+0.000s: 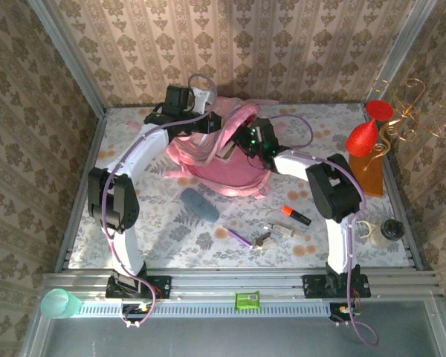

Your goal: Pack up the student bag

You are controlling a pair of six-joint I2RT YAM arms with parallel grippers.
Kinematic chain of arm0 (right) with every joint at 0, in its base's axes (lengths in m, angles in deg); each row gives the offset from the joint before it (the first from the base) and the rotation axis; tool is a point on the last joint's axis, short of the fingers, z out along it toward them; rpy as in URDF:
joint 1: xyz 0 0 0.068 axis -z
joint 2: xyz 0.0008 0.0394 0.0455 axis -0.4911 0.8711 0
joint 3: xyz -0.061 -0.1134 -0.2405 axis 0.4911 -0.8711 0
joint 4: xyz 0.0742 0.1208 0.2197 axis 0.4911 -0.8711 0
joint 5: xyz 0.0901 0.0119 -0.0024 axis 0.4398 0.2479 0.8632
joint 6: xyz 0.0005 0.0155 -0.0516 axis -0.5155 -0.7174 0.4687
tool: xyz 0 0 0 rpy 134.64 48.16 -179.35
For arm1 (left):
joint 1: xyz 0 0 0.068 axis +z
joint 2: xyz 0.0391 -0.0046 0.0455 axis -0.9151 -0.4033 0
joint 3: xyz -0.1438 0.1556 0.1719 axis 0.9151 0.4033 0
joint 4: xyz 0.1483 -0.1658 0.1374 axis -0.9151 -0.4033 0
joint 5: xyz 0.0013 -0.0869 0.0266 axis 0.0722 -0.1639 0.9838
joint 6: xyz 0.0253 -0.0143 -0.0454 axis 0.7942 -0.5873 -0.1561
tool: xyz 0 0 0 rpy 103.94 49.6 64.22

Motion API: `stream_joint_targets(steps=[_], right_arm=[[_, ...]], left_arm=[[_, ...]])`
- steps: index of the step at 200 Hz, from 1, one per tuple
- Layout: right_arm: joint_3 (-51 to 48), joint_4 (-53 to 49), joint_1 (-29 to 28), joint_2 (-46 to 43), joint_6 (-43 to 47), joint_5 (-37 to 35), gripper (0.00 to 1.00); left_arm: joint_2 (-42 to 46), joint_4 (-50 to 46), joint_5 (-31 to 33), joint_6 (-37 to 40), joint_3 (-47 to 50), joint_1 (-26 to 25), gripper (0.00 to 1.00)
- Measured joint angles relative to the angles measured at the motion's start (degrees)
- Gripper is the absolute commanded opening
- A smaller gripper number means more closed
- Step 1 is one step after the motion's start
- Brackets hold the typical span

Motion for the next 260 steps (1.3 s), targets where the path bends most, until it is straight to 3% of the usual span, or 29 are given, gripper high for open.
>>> stream_joint_targets(steps=[39,69,96,108,146,175,199,227,260], right_arm=[[-14.4,-6.0,1.5,-20.7,10.8,0.6,0.53],[-20.8,-14.9,1.8,-36.0,20.4,-3.6,0.55],[-26.7,-19.0,1.8,-42.9,25.0,-7.2,0.56],[-28.4,-19.9,1.8,-42.4,25.5,-8.0,0.56],[-30.0,-18.7,1.8,-32.7,24.2,-8.7,0.56],[-27.6,-18.6,2.2,-24.3,23.4,-11.0,0.35],[-23.0,-19.0,5.2,-19.5,23.5,-12.2,0.25],[-17.4,-20.0,10.2,-15.6,25.6,-13.0,0.23],[-11.4,-22.8,13.5,-14.7,30.8,-15.1,0.33]], left_arm=[[-0.2,0.8,-0.6,0.2,1.0,-0.1,0.0],[-0.2,3.5,-0.7,0.7,5.2,-1.4,0.0],[-1.1,5.1,0.9,0.7,7.6,-3.8,0.02],[-2.3,6.0,1.5,0.6,7.6,-4.9,0.05],[-4.6,8.8,3.9,-1.6,8.2,-7.5,0.0],[-5.0,11.0,5.7,-4.6,8.6,-8.4,0.0],[-5.2,14.6,7.3,-7.9,10.0,-9.4,0.0],[-7.5,19.3,9.5,-11.4,9.6,-11.1,0.23],[-8.1,21.5,10.0,-13.3,10.0,-12.6,0.51]])
